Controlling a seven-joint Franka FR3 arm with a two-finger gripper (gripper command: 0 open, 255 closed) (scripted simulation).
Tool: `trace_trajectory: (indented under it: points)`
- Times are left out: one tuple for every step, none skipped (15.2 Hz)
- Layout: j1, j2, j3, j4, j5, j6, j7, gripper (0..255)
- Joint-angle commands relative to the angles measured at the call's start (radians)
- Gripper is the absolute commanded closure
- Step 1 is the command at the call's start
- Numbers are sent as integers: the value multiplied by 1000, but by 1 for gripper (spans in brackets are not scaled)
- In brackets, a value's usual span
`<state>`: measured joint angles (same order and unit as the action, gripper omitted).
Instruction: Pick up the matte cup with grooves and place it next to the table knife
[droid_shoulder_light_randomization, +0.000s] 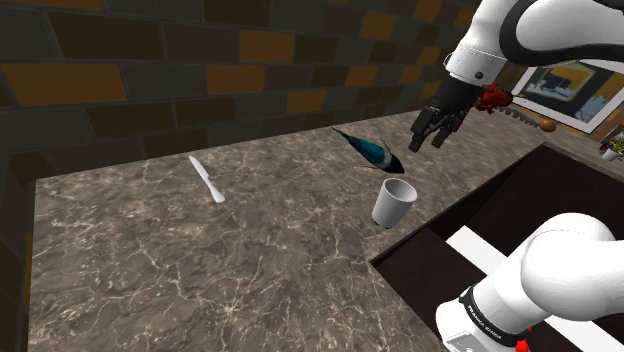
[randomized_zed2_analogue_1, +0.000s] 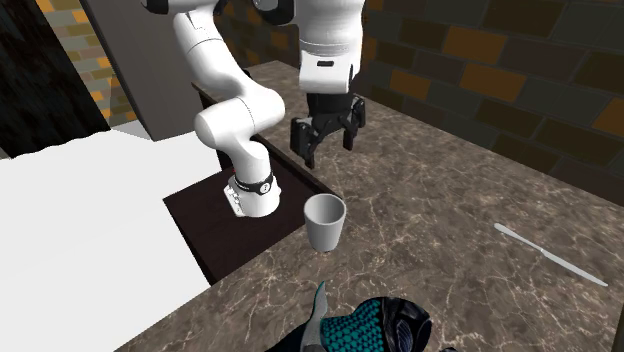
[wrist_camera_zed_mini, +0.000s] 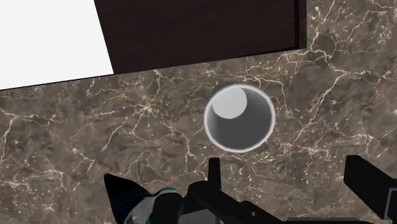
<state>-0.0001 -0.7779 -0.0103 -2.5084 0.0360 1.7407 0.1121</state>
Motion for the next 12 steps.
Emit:
trace_trajectory:
  points:
    - [-10, 0, -25, -53, -6, 50, -23, 0]
    - [-15, 7, -36, -79, -9, 80, -34, 0]
    - [-21, 16, -48, -105, -11, 110, -45, 0]
    - [-26, 26, -60, -129, -14, 142, -56, 0]
    - [-31, 38, -72, -152, -16, 174, -67, 0]
    - [-36, 52, -85, -174, -19, 207, -79, 0]
    - [-41, 68, -97, -195, -21, 240, -91, 0]
    - [-46, 86, -110, -214, -23, 274, -103, 0]
    - [-51, 107, -123, -233, -25, 310, -116, 0]
    - [-55, 127, -135, -248, -26, 342, -128, 0]
    - [-54, 134, -135, -258, -25, 359, -129, 0]
    - [-53, 141, -136, -268, -24, 375, -130, 0]
